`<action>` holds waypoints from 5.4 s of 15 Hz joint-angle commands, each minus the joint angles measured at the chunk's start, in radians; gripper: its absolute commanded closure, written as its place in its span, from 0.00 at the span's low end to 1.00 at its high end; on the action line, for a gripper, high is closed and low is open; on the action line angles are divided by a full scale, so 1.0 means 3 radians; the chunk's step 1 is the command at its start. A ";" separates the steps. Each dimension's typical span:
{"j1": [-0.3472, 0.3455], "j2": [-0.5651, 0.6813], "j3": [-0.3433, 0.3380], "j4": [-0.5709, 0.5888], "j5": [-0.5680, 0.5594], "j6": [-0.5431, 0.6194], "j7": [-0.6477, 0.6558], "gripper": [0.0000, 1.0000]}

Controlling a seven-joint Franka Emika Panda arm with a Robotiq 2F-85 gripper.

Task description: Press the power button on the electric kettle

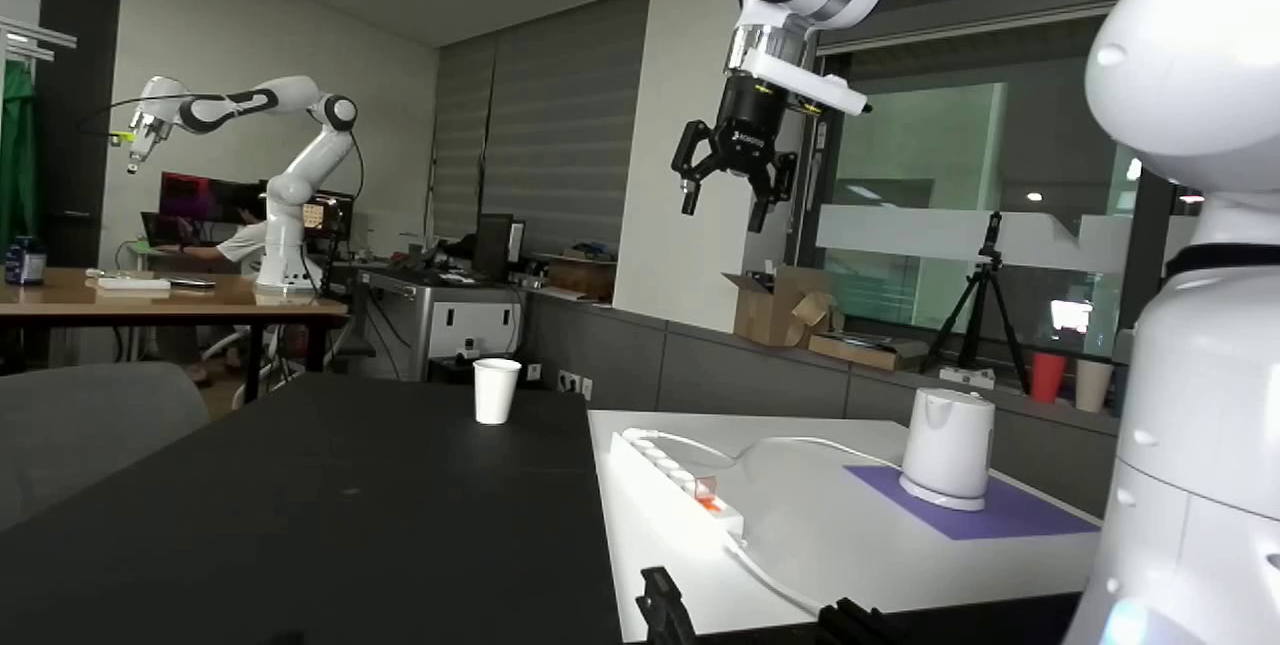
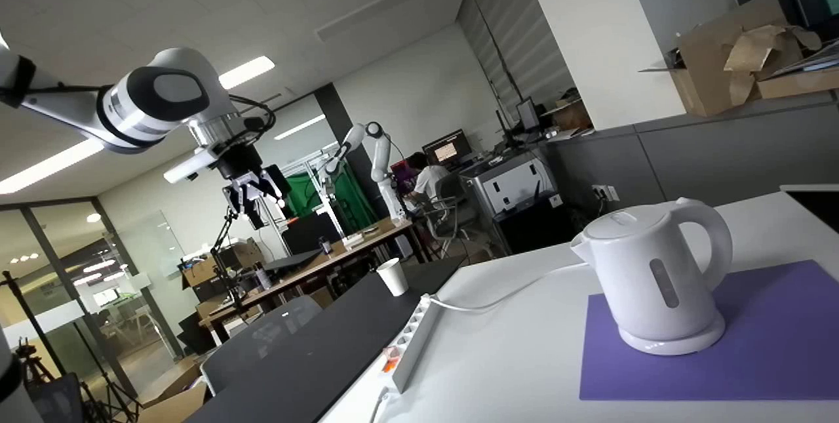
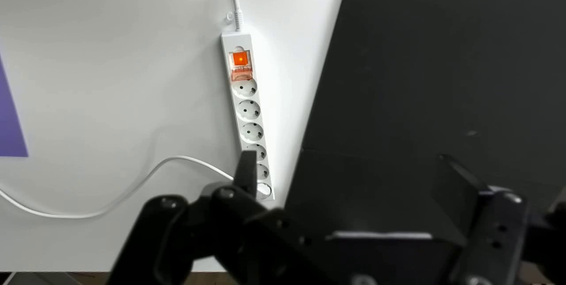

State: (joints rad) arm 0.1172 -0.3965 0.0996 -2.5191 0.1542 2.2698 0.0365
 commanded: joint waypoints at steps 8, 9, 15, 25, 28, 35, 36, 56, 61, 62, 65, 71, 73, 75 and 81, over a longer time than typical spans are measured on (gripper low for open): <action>-0.0156 -0.0028 -0.0103 -0.0013 -0.0133 0.0064 0.0030 0.00; -0.0261 -0.0047 -0.0168 -0.0026 -0.0205 0.0121 0.0042 0.00; -0.0867 0.0265 -0.0765 0.0211 -0.0484 0.0346 -0.0227 0.00; -0.0980 0.0338 -0.0940 0.0212 -0.0395 0.0393 -0.0331 0.00; -0.0981 0.0338 -0.0942 0.0211 -0.0395 0.0393 -0.0331 0.00; -0.1148 0.0732 -0.0940 0.0571 -0.0668 0.0568 -0.0072 0.00; -0.1216 0.0915 -0.0991 0.0719 -0.0735 0.0687 -0.0029 0.00; -0.1738 0.3329 -0.1455 0.2757 -0.0305 0.1470 0.0345 0.99; -0.1733 0.3332 -0.1448 0.2752 -0.0307 0.1480 0.0339 0.99; -0.1733 0.3329 -0.1448 0.2752 -0.0307 0.1480 0.0339 0.99; -0.1688 0.3400 -0.1516 0.2800 -0.0363 0.1455 0.0411 1.00; -0.1707 0.3772 -0.1527 0.2847 -0.0311 0.1943 0.0453 1.00; -0.1701 0.3898 -0.1539 0.2854 -0.0290 0.2158 0.0458 1.00; -0.1728 0.4004 -0.1499 0.2864 -0.0225 0.2341 0.0448 1.00; -0.1740 0.4178 -0.1449 0.2851 -0.0078 0.2706 0.0410 1.00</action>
State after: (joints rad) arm -0.3966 0.8323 -0.3452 -1.6945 0.1093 3.0487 0.1430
